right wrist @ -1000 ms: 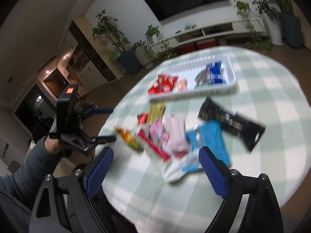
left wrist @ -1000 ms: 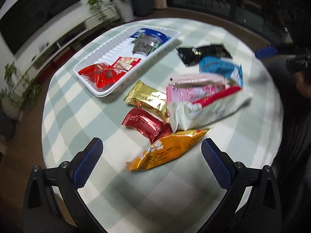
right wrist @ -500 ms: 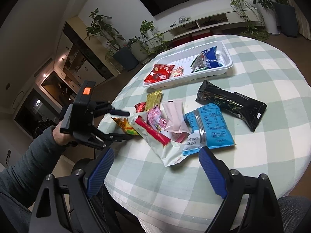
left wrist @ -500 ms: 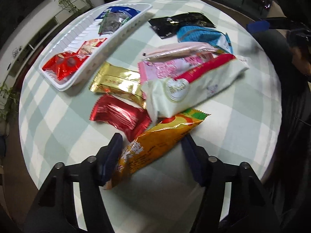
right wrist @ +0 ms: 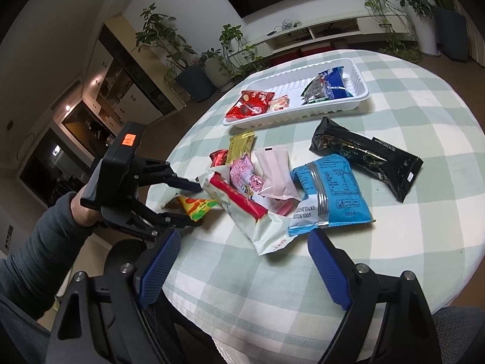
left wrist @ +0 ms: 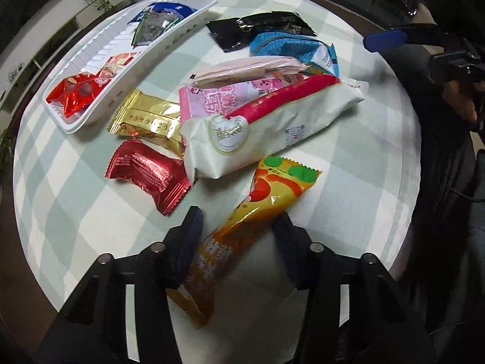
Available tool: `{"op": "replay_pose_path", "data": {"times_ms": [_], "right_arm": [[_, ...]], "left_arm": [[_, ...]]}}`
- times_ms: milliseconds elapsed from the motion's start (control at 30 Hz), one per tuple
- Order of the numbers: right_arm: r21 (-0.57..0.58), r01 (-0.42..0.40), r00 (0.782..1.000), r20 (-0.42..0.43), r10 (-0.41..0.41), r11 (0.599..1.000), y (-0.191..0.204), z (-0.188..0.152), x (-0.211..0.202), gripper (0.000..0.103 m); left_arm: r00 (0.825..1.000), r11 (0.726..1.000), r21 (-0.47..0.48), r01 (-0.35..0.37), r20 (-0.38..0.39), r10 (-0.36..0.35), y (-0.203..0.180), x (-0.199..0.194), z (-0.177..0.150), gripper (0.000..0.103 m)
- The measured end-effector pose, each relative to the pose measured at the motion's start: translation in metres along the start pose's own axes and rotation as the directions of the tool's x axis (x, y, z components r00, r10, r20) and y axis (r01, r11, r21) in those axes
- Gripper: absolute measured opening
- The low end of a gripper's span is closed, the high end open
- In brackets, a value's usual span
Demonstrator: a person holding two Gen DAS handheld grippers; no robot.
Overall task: Organize snacks
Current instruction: 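Grasp the orange snack stick packet with the left tool, then grasp the long white-and-red packet with the right tool while the left tool lifts the orange packet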
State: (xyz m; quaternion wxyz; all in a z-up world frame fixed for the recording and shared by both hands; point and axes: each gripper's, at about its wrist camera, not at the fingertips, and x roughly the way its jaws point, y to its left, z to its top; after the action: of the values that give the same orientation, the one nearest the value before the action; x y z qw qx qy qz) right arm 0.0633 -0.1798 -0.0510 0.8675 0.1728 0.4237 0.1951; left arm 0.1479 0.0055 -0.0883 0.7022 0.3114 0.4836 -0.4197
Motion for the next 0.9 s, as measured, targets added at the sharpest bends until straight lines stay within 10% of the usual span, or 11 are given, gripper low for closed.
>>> {"op": "replay_pose_path", "data": {"times_ms": [167,433,900], "right_arm": [[-0.044,0.015,1.000,-0.020,-0.016,0.999,0.007,0.003,0.004,0.081],[-0.251,0.086,0.991,-0.077,-0.109,0.964,0.039,0.010,0.026,0.066],[-0.482,0.106,0.939,-0.238,-0.247,0.870,0.059,0.037,0.095,0.047]], "left_arm": [[1.000,0.998,-0.063,-0.020,0.010,0.021,-0.005,-0.003,-0.003,0.020],[0.997,0.968,-0.248,-0.041,0.051,0.055,-0.008,-0.014,-0.023,0.017],[0.949,0.764,-0.613,0.201,0.316,0.005,-0.005,-0.047,-0.076,0.014]]}}
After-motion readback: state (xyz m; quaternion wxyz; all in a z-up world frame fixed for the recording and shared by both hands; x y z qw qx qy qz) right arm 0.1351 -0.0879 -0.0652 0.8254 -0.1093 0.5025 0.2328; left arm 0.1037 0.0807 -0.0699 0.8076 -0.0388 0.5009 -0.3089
